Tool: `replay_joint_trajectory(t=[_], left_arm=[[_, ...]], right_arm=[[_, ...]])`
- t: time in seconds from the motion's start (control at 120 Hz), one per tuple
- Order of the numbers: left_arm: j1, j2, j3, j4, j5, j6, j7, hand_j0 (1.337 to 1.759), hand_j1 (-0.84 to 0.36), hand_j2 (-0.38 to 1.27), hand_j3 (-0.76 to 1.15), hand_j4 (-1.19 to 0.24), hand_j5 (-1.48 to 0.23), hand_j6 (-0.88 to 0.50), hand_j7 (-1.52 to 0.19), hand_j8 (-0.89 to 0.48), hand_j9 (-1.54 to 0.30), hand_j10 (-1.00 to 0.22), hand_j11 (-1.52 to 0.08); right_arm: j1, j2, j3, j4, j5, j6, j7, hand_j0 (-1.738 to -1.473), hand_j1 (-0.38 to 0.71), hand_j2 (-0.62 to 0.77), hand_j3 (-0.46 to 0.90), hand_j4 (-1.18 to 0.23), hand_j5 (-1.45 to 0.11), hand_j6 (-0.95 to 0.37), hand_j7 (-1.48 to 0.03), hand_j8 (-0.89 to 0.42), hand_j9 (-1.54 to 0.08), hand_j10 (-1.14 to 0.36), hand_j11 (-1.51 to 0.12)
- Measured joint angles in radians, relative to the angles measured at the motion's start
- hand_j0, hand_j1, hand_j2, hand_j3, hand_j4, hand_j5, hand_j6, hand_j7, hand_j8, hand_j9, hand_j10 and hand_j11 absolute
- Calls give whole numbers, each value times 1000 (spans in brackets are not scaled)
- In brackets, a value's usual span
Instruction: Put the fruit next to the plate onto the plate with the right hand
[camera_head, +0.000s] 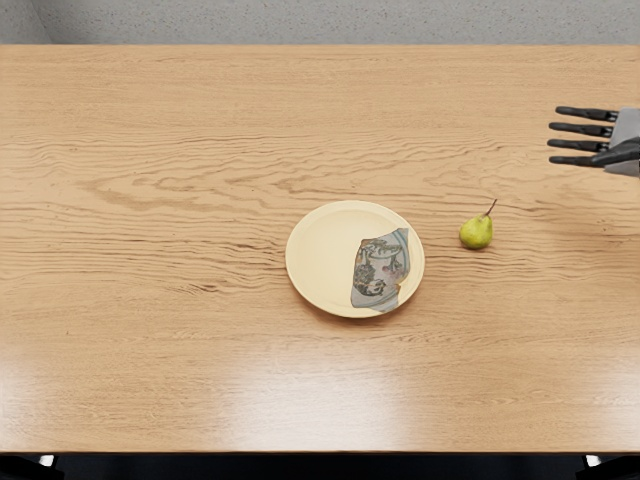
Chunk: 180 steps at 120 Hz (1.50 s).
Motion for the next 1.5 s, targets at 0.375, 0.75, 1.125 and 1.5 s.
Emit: replay_joint_trajectory(t=[0.375,0.75,1.125,1.5], left_arm=[[0,0,0,0,0,0,0,1658,349,1,0,-2,0,-3,0,-3,0,-2,0],[0,0,0,0,0,0,0,1658,349,1,0,-2,0,-3,0,-3,0,-2,0],[0,0,0,0,0,0,0,1658,349,1,0,-2,0,-3,0,-3,0,-2,0],[0,0,0,0,0,0,0,1658,349,1,0,-2,0,-3,0,-3,0,-2,0]], right_arm=[[92,49,4,94,-145,0,0,-1658,-349,0,0,0,1,5,0,4,0,3,0],[115,-69,84,683,-639,-142,0,-1658,-349,0,0,-1,0,0,0,0,0,0,0],[39,97,28,800,-1014,-560,0,-1658,-349,1,0,-2,0,-3,0,-2,0,-2,0],[2,136,-96,770,-1357,-697,0,-1658,-349,2,0,-3,0,-4,0,-3,0,-2,0]])
